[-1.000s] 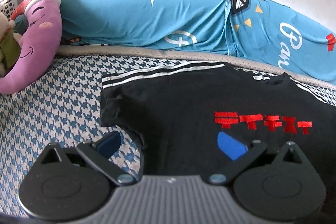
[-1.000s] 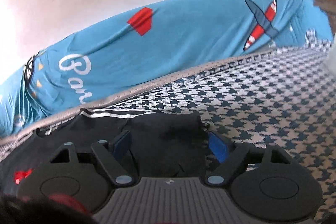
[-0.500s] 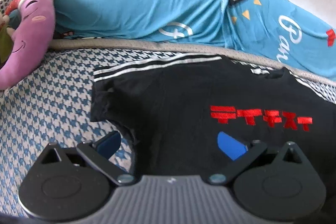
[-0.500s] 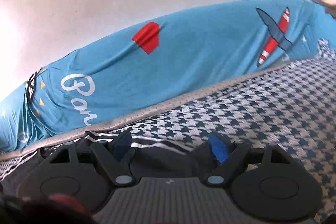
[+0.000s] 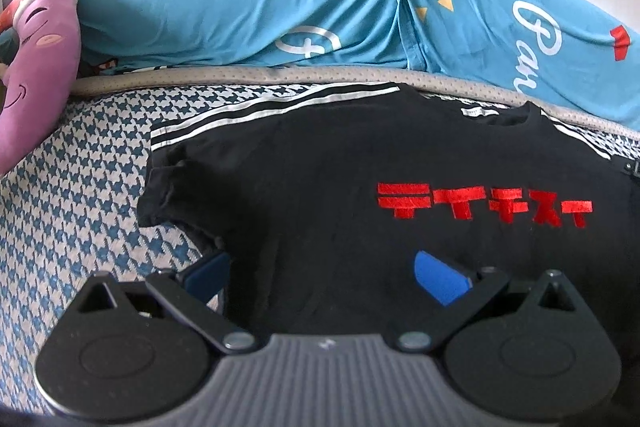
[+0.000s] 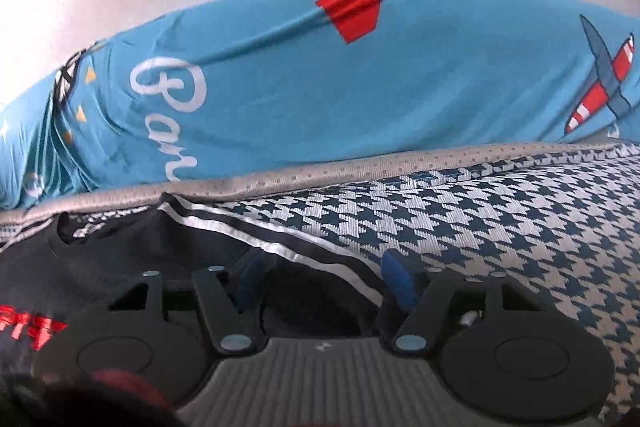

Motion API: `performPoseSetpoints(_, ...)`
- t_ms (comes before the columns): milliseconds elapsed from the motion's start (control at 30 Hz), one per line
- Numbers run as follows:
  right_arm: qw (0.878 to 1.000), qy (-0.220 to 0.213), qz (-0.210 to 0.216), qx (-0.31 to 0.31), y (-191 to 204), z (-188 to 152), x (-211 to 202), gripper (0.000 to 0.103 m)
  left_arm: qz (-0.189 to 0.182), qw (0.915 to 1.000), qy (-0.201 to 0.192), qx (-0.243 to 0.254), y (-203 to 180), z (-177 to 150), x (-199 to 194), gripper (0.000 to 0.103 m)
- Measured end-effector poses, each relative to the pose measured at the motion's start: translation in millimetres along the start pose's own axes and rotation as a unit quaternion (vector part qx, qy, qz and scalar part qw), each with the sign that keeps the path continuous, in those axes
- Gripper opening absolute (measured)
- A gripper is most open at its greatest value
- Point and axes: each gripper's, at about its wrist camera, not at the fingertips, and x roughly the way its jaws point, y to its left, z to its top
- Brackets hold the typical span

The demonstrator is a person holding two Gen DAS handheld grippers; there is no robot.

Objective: Fold clothes

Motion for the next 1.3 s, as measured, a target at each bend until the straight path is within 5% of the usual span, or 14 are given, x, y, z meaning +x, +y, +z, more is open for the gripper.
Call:
performPoseSetpoints(267,0.999,0.007,0.033,-0.016,4,4,5,0.021,-0.001,1.0000,0.006,0.004,-6,-1,6,0.103)
performPoseSetpoints(400,0.999,0.008,0.039,-0.034,10,4,4,0.013,0.000,1.0000,0.006,0.006,-8,-2,8,0.103)
performPoseSetpoints(1033,0.998,-0.046,-0.019,0.029,13,25,15,0.010,0.002,0.9999,0.015,0.007,-13,-1,14,0.103)
performPoseSetpoints(1300,0.995,-0.074,-0.053,0.042,7,37,3,0.017,0.000,0.9999,0.015,0.008,-15,-2,13,0.103)
